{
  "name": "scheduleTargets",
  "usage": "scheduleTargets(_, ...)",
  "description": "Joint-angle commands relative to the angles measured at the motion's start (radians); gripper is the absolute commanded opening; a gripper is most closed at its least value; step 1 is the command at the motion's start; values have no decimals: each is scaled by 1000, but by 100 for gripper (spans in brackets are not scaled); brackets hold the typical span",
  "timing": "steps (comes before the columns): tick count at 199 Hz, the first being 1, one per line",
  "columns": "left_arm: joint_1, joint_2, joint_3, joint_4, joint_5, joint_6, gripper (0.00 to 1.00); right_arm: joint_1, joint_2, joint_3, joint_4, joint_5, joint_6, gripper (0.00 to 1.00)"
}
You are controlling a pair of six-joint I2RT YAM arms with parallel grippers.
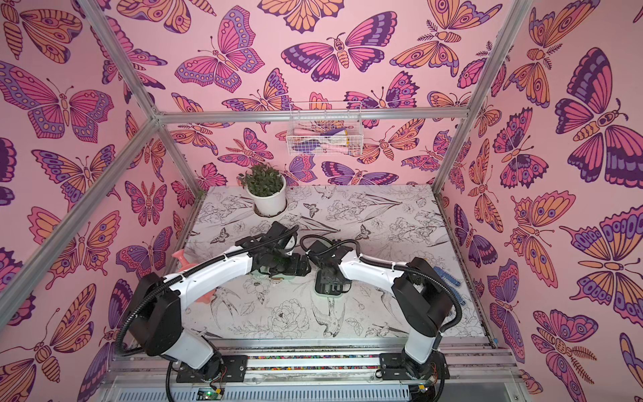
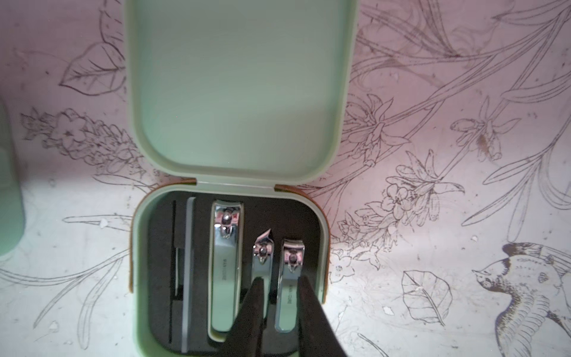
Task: Organize nail clipper sets
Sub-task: Place the nail clipper in the storage box.
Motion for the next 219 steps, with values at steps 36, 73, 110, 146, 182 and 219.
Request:
scheduleTargets(36,-1,-30,-11,-3,6,0,90,-6,28,20,-29,18,-14,14)
scheduleTargets(73,-1,-27,-11,-3,6,1,90,-18,35,14,-27,17,-19,13)
scheduleTargets(110,-1,-24,-7,-2,7,2,90,-28,39,-9,-5,0,-18,13)
scheduleTargets(146,-1,-22,-6,-3,9,2,90,-28,53,-23,20,-24,-11,12)
scheduleTargets(182,-1,-24,-9,-4,7,2,90,-28,62,-32,28,-26,-6,12)
scheduleTargets(219,-1,-24,-10,-4,7,1,90,-31,53,-48,29,-22,1,11)
